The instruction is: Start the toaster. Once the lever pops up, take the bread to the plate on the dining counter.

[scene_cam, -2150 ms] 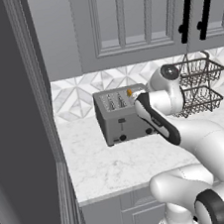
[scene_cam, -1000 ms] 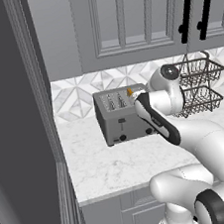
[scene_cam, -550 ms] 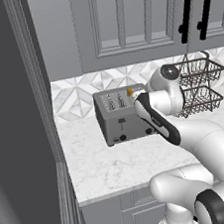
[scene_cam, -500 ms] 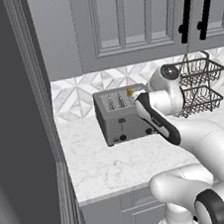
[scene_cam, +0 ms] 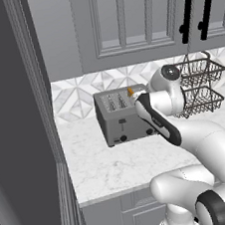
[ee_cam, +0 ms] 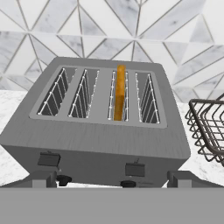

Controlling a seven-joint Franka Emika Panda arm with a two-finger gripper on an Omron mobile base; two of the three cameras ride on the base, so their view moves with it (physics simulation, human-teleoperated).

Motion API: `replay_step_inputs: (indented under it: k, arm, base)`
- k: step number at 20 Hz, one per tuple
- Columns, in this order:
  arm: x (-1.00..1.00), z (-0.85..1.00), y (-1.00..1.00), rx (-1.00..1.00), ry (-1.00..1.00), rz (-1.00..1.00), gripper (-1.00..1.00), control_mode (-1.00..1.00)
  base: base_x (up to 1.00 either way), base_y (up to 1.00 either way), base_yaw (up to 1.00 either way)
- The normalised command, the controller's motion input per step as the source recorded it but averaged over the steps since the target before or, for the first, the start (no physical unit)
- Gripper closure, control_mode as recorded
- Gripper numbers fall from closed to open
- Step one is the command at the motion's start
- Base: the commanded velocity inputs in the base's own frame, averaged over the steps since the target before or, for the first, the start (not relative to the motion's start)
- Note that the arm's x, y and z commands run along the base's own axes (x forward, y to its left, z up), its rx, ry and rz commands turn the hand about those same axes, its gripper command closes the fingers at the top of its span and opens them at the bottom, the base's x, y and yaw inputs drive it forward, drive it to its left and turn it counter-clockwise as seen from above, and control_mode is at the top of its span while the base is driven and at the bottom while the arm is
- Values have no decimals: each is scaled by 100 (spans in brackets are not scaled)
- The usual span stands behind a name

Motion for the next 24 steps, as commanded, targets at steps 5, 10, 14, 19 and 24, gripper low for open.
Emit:
replay_step_inputs:
  k: [5,10,14,19,24]
  arm:
    - [0,0,0,0,0,0,-100,-100]
    - [0,0,0,0,0,0,-100,-100]
    - [0,0,0,0,0,0,-100,-100]
    - [0,0,0,0,0,0,-100,-100]
    - [0,0,0,0,0,0,-100,-100]
  base:
    - [0,0,0]
    - [0,0,0]
    - [0,0,0]
    - [0,0,0]
    - [0,0,0]
